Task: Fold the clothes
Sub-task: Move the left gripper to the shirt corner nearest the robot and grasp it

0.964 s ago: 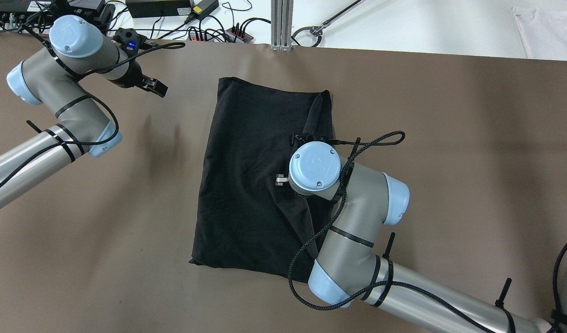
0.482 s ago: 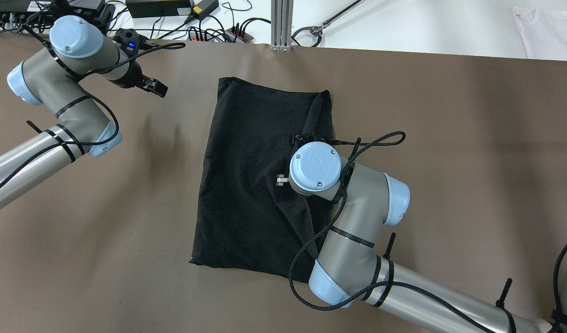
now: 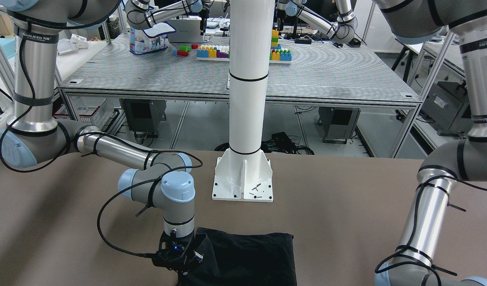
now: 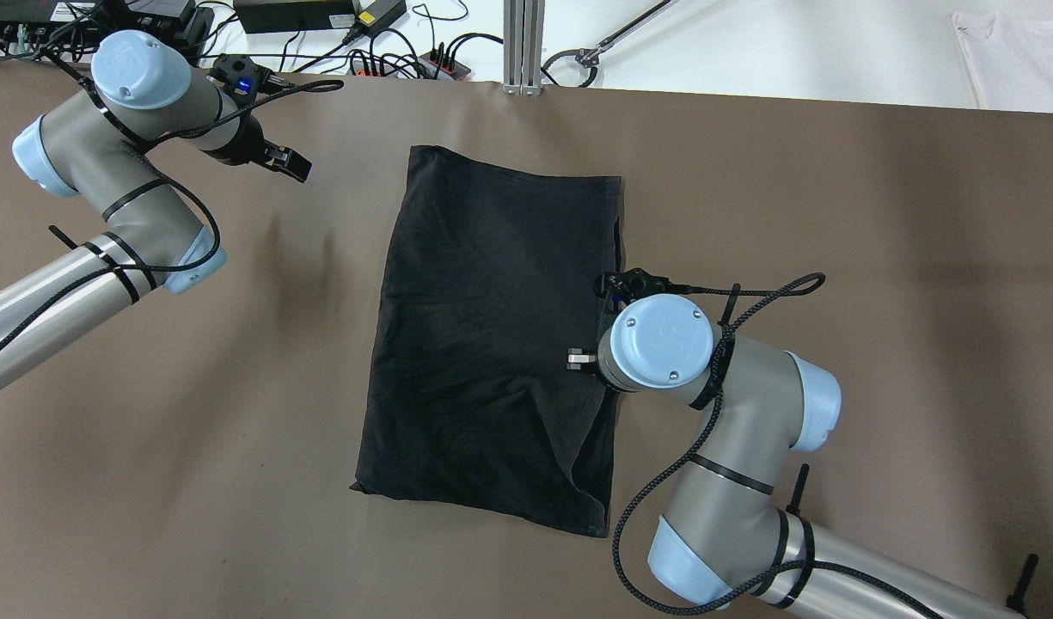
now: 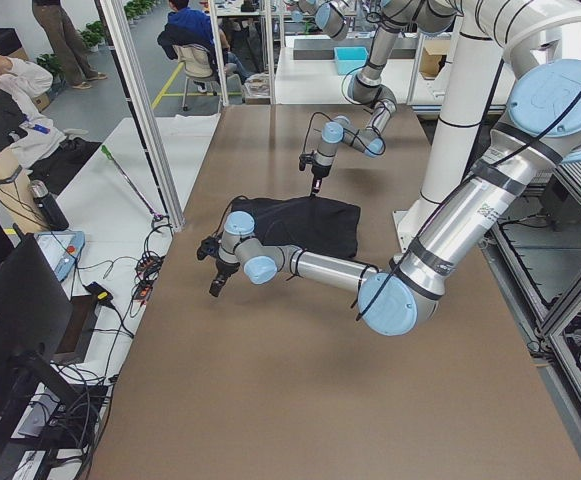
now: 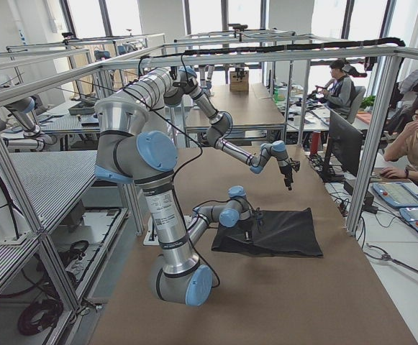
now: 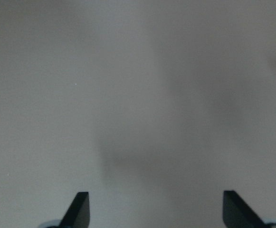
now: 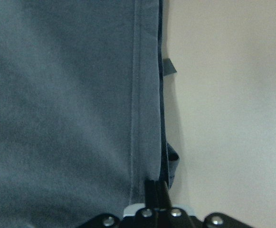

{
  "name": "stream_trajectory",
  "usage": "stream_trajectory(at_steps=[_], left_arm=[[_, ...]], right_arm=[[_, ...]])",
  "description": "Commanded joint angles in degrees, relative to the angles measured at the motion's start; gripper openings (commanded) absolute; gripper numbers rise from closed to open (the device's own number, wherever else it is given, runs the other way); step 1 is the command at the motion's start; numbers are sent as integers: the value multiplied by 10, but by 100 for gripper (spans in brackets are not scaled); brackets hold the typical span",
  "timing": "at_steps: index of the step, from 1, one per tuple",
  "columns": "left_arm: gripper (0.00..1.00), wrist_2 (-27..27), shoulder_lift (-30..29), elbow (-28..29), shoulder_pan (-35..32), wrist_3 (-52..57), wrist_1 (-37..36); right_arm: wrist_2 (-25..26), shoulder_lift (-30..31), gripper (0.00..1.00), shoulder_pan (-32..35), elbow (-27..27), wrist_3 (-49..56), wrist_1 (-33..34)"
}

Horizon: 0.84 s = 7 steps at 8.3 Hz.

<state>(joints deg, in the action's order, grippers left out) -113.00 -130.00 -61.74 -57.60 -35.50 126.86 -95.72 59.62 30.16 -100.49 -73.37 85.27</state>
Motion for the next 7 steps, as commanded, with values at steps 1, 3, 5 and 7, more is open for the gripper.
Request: stream_trajectory(at_steps=[1, 3, 5, 7], left_arm=[[100, 1, 7, -7, 2, -1, 1], [100, -3, 13, -29, 6, -11, 1], [100, -3, 28, -73, 27, -101, 1], [100, 8, 94, -183, 76, -224, 1]], right_arm=[[3, 13, 0, -10, -4, 1, -16], [1, 11, 92, -10, -5, 2, -31], [-1, 8, 93, -9, -21, -12, -34], [3, 29, 93, -9, -62, -108, -31]])
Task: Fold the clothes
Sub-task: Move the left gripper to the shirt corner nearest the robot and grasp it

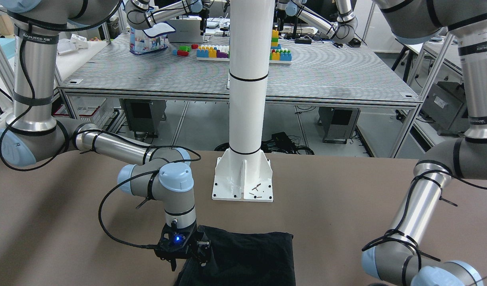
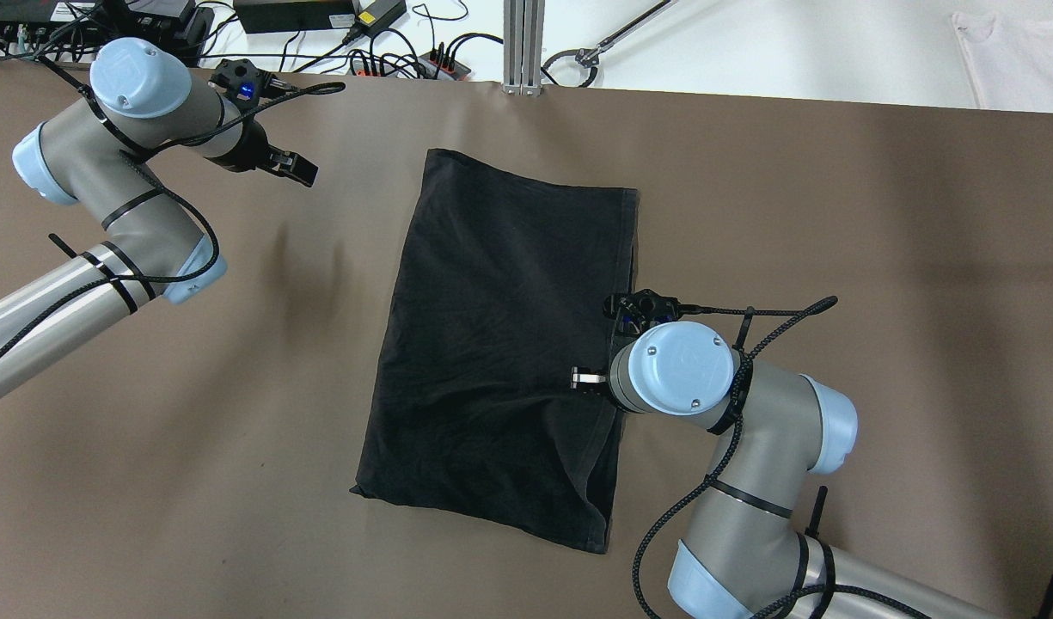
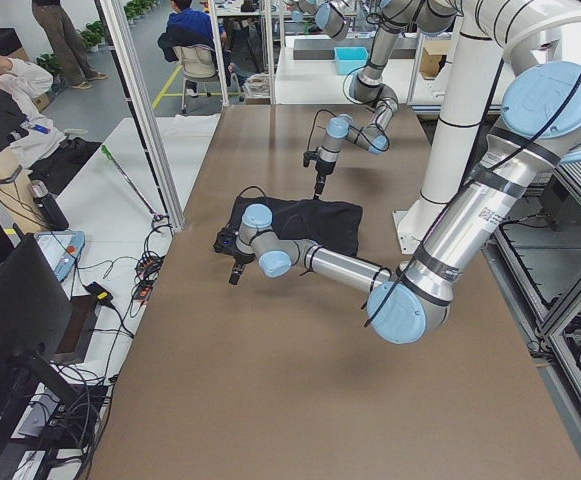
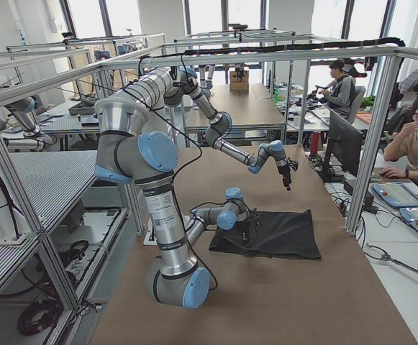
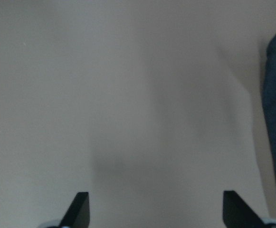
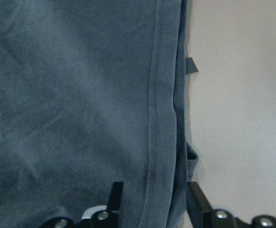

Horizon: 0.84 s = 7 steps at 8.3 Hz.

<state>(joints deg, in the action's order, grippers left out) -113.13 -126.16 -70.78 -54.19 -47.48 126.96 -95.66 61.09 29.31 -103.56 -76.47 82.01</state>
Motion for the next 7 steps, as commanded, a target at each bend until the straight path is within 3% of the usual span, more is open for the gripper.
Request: stream_trajectory(at_steps=[1, 3, 5, 7], left_arm=[[100, 33, 107, -168, 70, -151, 0], [100, 95, 218, -312, 161, -232, -1], [100, 134, 259, -365, 244, -324, -2], [100, 234, 262, -370, 341, -367, -2]], right_arm=[[4, 18, 93, -1, -36, -97, 5], [29, 34, 93, -18, -45, -106, 5], [39, 37, 94, -22, -49, -106, 5], [40, 37, 94, -22, -49, -106, 5]])
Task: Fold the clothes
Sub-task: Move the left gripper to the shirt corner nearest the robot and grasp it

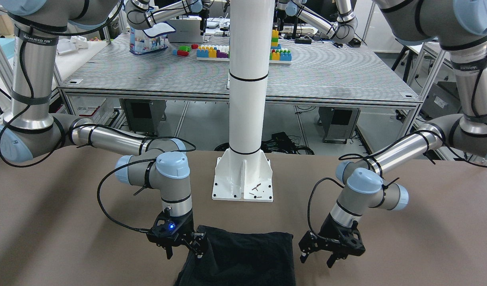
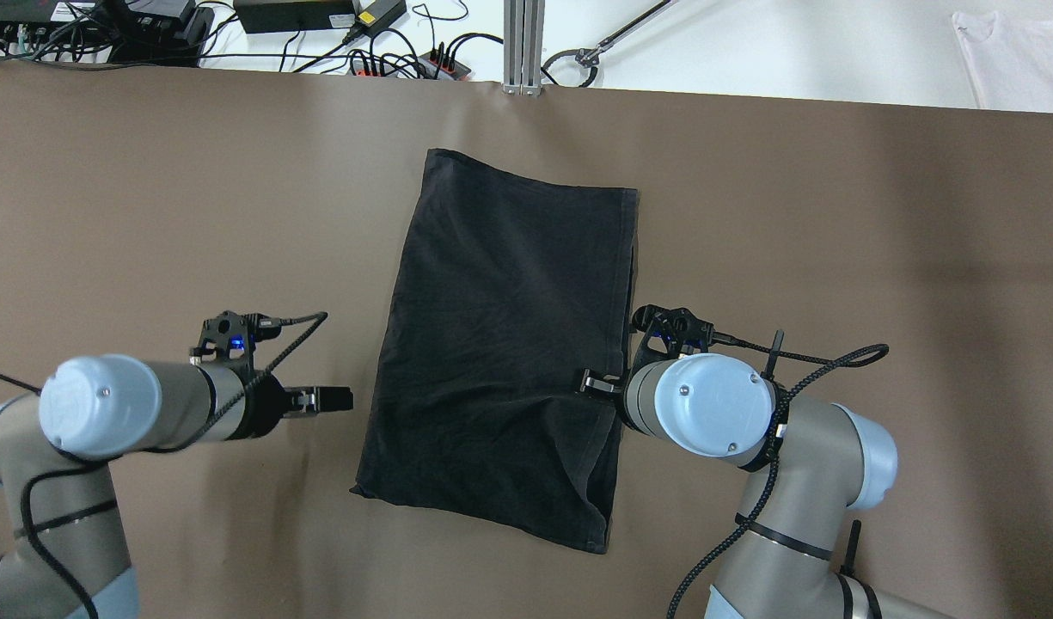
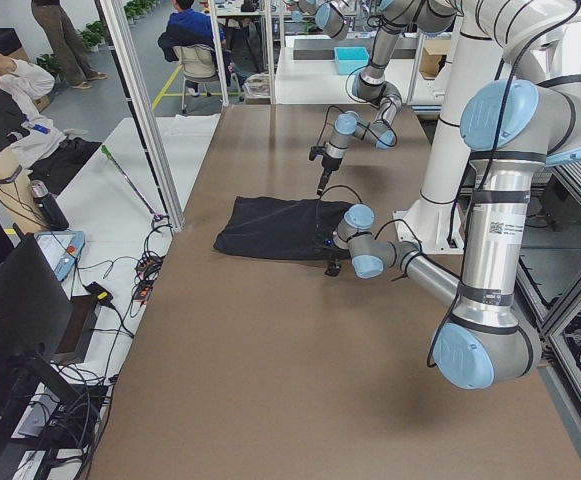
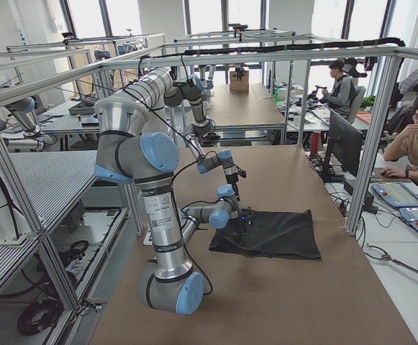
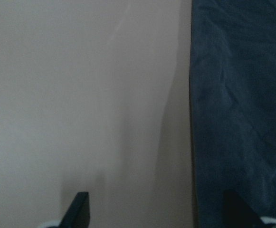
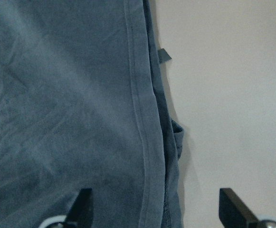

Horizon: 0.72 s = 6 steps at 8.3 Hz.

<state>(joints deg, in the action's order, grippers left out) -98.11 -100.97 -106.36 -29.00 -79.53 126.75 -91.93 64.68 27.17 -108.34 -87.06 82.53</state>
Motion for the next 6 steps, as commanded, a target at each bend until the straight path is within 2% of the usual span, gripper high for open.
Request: stream_trajectory(at_steps=[1, 4, 5, 6], left_arm=[[100, 95, 11, -13, 110, -47, -1], [100, 96, 4, -16, 132, -47, -1], [93, 96, 3, -15, 132, -47, -1], [64, 95, -5, -13, 132, -47, -1]], right_arm=[[3, 1, 94, -1, -1, 0, 0], [6, 2, 94, -2, -1, 0, 0], [7, 1, 94, -2, -1, 0, 0], [7, 1, 94, -2, -1, 0, 0]])
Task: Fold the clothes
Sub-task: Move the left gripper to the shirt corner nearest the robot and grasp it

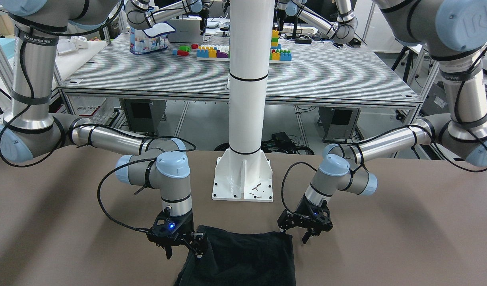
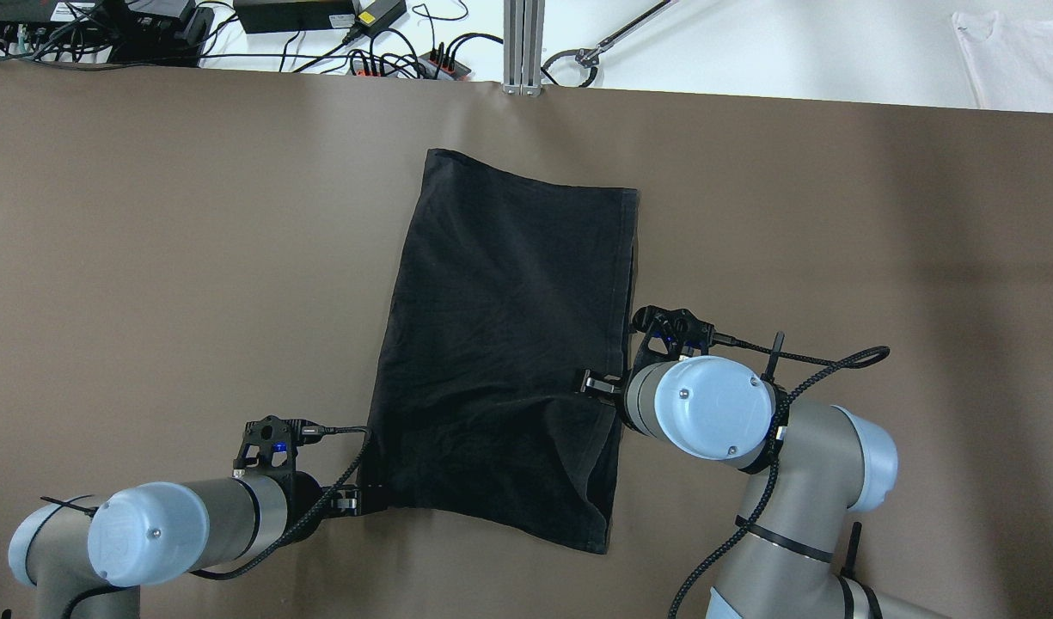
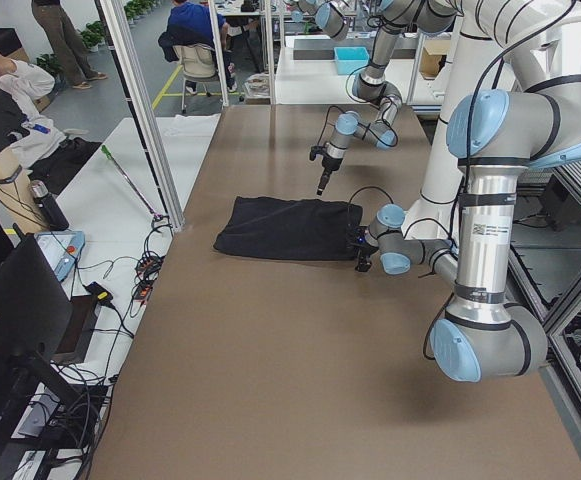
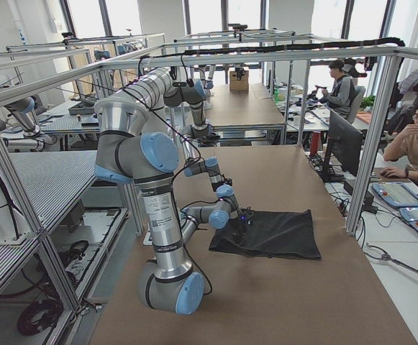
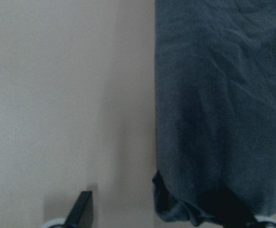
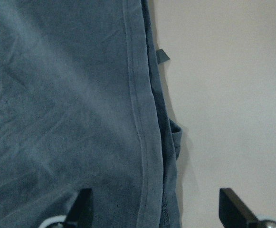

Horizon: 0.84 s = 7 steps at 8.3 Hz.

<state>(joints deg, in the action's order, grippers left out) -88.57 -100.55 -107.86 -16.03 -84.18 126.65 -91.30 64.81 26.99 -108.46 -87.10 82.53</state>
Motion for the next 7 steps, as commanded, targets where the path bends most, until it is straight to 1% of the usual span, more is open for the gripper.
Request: stream_trajectory(at_steps=[1, 2, 3, 5, 7], left_arm=[[35, -2, -12, 3, 3, 0, -1], [10, -2, -12, 5, 4, 0, -1], [0, -3, -11, 5, 4, 0, -1], [0, -3, -12, 1, 4, 0, -1], [0, -3, -12, 1, 4, 0, -2]], right_arm=[[1, 0, 94, 0, 0, 0, -1], [1, 0, 94, 0, 1, 0, 0], [1, 0, 94, 0, 1, 0, 0], [1, 0, 94, -6, 1, 0, 1], [21, -3, 93, -26, 2, -7, 24]])
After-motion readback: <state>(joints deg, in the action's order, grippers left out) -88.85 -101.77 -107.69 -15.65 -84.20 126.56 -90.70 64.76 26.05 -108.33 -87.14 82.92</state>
